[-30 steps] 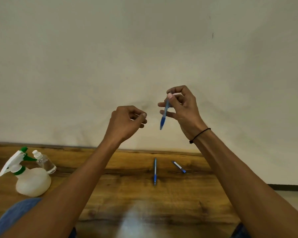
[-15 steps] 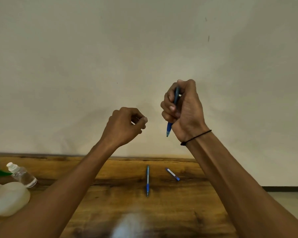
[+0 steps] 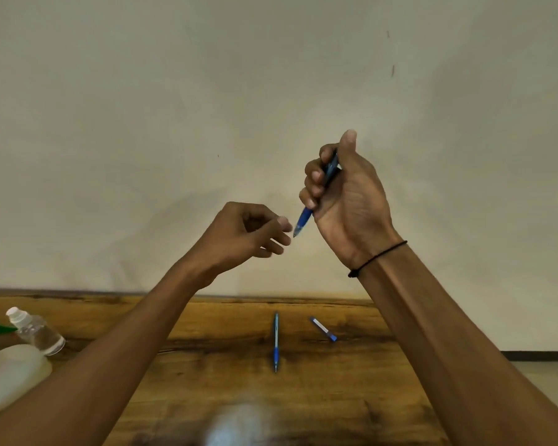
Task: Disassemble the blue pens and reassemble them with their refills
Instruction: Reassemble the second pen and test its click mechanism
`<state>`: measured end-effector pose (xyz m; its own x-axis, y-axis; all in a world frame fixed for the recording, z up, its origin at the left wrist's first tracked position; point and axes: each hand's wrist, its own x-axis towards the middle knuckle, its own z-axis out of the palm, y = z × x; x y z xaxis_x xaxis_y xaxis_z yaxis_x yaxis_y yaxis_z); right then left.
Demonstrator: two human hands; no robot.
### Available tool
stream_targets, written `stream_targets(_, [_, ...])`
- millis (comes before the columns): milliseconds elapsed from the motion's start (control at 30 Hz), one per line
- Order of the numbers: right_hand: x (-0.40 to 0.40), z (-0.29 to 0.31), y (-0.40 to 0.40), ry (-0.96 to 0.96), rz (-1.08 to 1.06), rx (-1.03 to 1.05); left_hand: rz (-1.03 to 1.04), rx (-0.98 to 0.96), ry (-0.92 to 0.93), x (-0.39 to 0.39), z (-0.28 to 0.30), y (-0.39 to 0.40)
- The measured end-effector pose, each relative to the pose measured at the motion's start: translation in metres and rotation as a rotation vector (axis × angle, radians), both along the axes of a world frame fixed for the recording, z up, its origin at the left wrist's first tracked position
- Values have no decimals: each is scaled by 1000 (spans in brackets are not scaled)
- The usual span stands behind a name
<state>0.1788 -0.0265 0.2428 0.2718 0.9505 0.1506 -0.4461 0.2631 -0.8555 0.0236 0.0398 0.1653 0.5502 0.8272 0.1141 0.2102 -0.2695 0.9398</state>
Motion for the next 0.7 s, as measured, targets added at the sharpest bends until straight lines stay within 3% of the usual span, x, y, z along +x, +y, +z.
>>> stream_targets(67, [1, -2, 1, 22, -12, 19, -201, -158, -72, -1, 6, -6])
stream_targets(133, [1, -2, 1, 26, -30, 17, -295, -181, -125, 1, 7, -12])
stream_targets(300, [-4, -2, -4, 90, -6, -63, -210, -149, -241, 9, 5, -18])
stream_targets(700, [-6, -2, -12, 165, 44, -263, -214, -67, -166, 12, -1, -23])
